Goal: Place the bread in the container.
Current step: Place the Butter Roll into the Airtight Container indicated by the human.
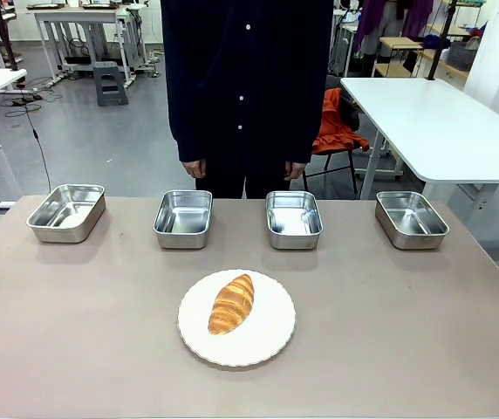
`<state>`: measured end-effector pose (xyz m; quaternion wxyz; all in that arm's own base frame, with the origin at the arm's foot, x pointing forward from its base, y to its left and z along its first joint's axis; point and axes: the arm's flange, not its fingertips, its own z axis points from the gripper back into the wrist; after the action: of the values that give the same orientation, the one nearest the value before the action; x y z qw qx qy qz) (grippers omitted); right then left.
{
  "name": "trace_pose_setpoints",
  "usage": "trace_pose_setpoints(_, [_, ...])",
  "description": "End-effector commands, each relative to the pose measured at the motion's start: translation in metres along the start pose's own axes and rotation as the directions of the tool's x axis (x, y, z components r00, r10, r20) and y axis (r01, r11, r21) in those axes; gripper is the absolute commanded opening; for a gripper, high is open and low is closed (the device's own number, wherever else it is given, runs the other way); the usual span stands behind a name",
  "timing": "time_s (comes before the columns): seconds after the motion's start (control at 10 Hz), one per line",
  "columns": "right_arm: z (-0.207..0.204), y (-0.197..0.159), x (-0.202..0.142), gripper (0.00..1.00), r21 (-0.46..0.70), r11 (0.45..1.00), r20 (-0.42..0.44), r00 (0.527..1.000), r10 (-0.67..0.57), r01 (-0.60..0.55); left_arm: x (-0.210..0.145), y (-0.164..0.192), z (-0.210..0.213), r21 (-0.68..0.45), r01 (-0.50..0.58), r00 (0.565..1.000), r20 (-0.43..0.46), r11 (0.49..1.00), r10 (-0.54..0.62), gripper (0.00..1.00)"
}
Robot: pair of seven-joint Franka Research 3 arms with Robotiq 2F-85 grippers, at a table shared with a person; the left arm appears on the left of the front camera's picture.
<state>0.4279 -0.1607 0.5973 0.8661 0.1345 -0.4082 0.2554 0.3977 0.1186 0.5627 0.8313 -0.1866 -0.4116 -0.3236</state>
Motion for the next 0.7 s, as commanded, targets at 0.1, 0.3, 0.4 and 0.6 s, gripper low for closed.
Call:
trace_pose_setpoints(0.1, [-0.0007, 0.0001, -0.0009, 1.0, 0.013, 1.0, 0.017, 1.0, -0.001, 0.001, 0.0001, -0.0006, 0.001, 0.002, 0.003, 1.0, 0.003, 1.0, -0.003, 1.0])
trace_pose_setpoints(0.3, [-0.0007, 0.0001, -0.0009, 1.0, 0.013, 1.0, 0.017, 1.0, -0.001, 0.001, 0.0001, -0.0006, 0.001, 0.002, 0.003, 1.0, 0.003, 1.0, -0.003, 1.0])
trace_pose_setpoints(0.4, [-0.0007, 0.0001, -0.0009, 1.0, 0.013, 1.0, 0.017, 1.0, -0.001, 0.001, 0.0001, -0.0006, 0.001, 0.002, 0.003, 1.0, 0.003, 1.0, -0.003, 1.0])
trace_pose_setpoints(0.6, [-0.0007, 0.0001, -0.0009, 1.0, 0.013, 1.0, 0.017, 1.0, -0.001, 0.001, 0.0001, -0.0006, 0.001, 0.002, 0.003, 1.0, 0.003, 1.0, -0.003, 1.0])
